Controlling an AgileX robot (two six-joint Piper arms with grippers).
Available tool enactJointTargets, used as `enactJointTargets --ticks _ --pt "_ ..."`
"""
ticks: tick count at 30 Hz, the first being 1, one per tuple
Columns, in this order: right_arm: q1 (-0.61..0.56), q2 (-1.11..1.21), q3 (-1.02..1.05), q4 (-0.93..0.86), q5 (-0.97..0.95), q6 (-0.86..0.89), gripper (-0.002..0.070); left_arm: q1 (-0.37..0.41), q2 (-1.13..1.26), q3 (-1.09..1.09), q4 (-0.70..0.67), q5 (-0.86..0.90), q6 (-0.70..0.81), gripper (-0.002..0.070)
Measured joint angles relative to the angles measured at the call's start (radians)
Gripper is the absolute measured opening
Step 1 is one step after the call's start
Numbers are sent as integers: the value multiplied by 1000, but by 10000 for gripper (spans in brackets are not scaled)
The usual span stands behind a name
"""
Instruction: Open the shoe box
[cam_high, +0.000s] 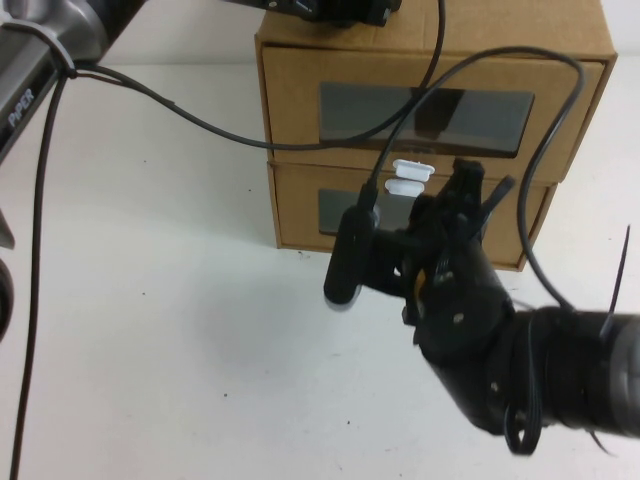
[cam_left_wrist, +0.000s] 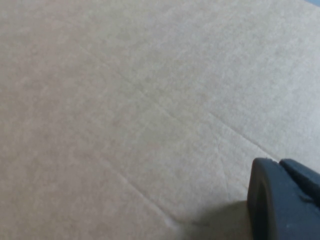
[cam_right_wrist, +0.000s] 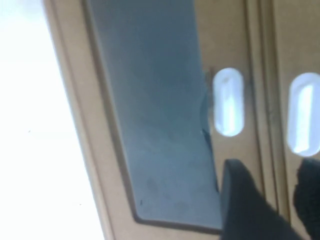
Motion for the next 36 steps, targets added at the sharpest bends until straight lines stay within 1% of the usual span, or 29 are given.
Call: enactJointTargets --ticks 2,6,11,20,26,36 --pt "-18 0 -11 0 -17 -5 230 0 0 0 0 0 0 -7" --pt "-35 5 -14 -2 -43 -8 254 0 0 0 0 0 0 -7" --pt "-45 52 -39 -2 -37 -15 258 0 0 0 0 1 0 -7" --pt "-47 122 -160 0 -10 -29 258 0 2 0 0 2 0 -7" --pt "-56 133 -167 9 -10 -54 258 0 2 0 0 2 0 -7" --pt "-43 126 -144 17 58 -64 259 0 2 -1 0 2 2 -7"
